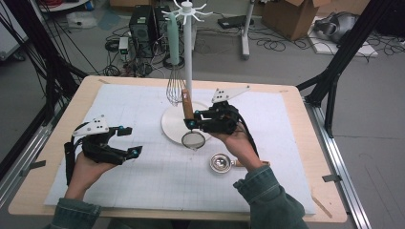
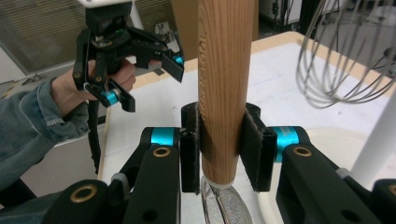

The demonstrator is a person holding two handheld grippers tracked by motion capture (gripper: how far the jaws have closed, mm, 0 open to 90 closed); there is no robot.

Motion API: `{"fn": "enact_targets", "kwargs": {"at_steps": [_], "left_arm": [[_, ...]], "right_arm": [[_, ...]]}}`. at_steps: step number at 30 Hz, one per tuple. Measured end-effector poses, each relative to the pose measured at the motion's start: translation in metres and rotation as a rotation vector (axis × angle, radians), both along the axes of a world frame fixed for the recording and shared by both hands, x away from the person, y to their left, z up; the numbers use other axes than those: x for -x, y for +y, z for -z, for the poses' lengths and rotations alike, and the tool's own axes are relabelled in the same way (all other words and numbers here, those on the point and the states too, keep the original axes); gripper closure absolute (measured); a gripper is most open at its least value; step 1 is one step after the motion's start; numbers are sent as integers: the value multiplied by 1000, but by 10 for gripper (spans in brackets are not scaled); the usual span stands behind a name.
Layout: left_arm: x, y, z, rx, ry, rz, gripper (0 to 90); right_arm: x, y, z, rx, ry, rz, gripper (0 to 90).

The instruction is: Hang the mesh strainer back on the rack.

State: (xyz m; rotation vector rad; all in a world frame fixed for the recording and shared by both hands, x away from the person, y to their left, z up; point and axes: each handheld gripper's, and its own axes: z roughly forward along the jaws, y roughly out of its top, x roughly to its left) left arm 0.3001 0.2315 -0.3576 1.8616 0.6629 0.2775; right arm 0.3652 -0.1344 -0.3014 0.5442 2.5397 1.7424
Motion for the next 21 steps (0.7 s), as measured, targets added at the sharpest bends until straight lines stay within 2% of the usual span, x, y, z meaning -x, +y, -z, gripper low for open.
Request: {"fn": "enact_targets", "kwargs": {"at_steps": [15,21], "left_arm": [[0,9,1,-10,1,-38,130],[0,10,1,-15,-2,-48,117]], "right_arm": [[-15,-3,-45,-7,-49,24,709],[-23,-4,-63,-24,-62,37,709]]}}
